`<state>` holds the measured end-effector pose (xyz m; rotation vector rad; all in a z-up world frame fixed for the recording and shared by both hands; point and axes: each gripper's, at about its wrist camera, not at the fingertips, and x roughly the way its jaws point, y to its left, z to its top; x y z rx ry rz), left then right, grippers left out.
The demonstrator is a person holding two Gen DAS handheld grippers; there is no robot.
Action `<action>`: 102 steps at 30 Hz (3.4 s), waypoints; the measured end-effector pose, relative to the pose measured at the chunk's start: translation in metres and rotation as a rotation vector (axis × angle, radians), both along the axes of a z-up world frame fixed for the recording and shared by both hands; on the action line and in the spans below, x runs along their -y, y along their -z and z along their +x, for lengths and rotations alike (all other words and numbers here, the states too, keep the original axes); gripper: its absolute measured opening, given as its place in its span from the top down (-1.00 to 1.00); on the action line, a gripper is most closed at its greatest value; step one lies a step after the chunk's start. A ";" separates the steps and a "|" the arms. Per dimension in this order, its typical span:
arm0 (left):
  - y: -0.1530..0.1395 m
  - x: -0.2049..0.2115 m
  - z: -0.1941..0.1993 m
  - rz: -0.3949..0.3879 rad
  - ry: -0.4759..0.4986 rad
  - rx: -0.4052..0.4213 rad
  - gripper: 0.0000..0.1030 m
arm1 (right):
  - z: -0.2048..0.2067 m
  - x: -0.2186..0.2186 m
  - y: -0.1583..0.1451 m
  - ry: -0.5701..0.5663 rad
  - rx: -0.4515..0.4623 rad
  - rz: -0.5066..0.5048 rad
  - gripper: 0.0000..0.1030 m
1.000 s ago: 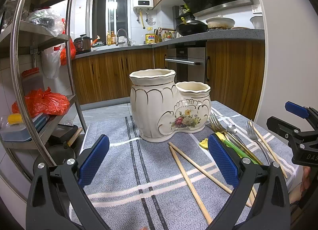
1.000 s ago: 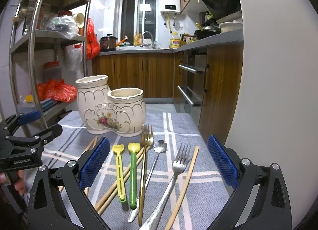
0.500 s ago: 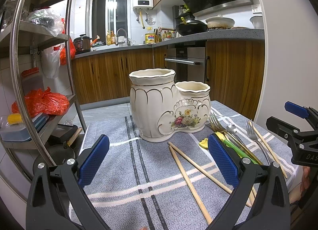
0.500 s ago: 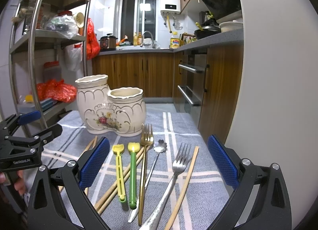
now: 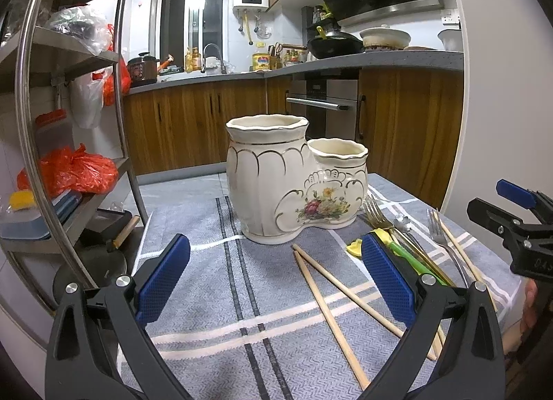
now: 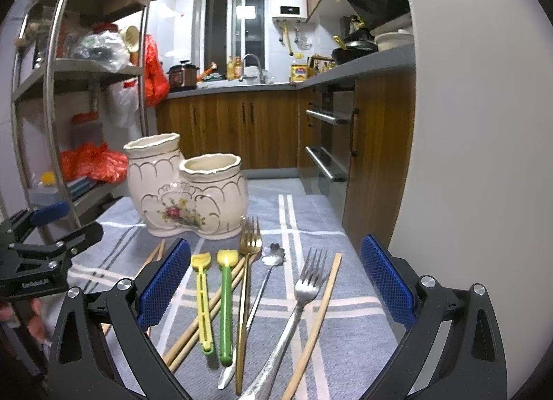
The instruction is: Organize utensils
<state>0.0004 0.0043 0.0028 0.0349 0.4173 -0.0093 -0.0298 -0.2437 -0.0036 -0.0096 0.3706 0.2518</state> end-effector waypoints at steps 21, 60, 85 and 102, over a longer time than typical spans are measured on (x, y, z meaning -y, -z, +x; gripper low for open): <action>0.025 0.015 0.021 0.004 0.101 -0.274 -0.78 | 0.048 0.038 0.043 0.079 -0.349 -0.084 0.07; 0.040 -0.023 0.032 -0.001 0.161 -0.436 1.00 | 0.048 0.032 0.016 -0.029 -0.288 -0.031 0.87; 0.014 -0.031 0.021 -0.041 0.177 -0.331 0.89 | 0.043 -0.014 -0.058 -0.260 -0.062 0.085 0.88; -0.083 -0.043 0.027 -0.106 0.328 0.098 0.90 | 0.106 -0.043 -0.112 -0.276 0.071 0.267 0.88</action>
